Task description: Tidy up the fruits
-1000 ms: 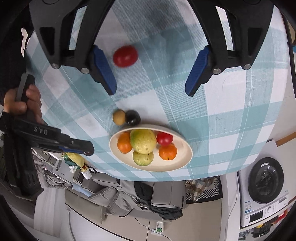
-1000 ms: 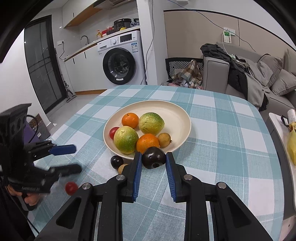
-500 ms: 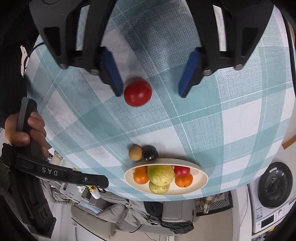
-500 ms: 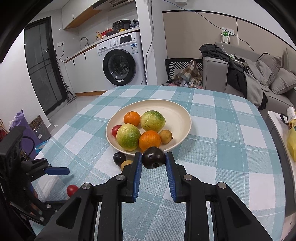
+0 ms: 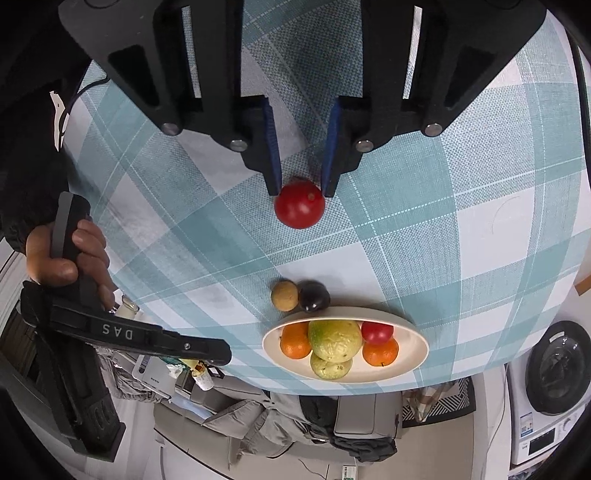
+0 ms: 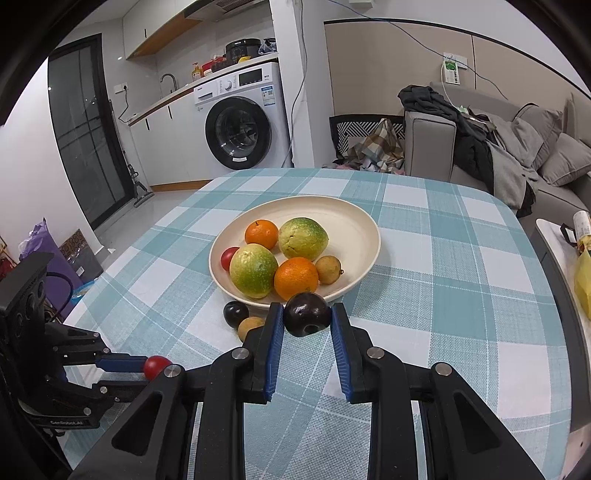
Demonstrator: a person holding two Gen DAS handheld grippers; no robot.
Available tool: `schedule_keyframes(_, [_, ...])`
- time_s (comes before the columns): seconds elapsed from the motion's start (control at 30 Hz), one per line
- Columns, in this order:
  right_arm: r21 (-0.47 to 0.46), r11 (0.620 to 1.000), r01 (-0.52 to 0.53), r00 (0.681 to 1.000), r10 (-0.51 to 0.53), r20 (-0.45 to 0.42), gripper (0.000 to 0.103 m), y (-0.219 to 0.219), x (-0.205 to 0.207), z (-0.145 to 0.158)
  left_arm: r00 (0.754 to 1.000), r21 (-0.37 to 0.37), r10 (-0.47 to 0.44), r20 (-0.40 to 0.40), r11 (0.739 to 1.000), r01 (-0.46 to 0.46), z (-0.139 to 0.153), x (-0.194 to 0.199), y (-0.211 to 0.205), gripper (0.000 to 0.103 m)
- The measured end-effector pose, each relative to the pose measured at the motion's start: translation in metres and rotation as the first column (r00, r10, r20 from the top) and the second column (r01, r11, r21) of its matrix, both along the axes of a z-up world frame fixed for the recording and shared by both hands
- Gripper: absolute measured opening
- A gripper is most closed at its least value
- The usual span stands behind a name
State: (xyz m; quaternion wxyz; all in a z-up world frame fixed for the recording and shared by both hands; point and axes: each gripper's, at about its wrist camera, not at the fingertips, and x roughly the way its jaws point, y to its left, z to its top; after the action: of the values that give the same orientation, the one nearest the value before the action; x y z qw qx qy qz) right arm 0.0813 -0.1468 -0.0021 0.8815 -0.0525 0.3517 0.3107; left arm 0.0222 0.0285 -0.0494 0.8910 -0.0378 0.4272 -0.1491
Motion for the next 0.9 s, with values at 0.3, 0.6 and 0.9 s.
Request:
schedule_keyframes(0.3, [0.003, 1.0, 0.004, 1.0, -0.004, -0.005, 0.027, -0.003, 0.003, -0.003, 0.999, -0.003, 0.033, -0.014, 0.999, -0.033, -0.002, 0.014, 0.001, 0.045])
schedule_keyframes(0.6, [0.011, 1.0, 0.012, 1.0, -0.012, -0.01, 0.027, -0.009, 0.006, -0.005, 1.0, -0.002, 0.025, -0.012, 1.0, -0.025, -0.003, 0.023, 0.0, 0.028])
schedule_keyframes(0.9, [0.01, 1.0, 0.012, 1.0, -0.012, -0.011, 0.027, -0.01, 0.009, -0.006, 0.998, -0.029, 0.058, 0.026, 0.998, -0.058, 0.003, 0.023, 0.009, 0.028])
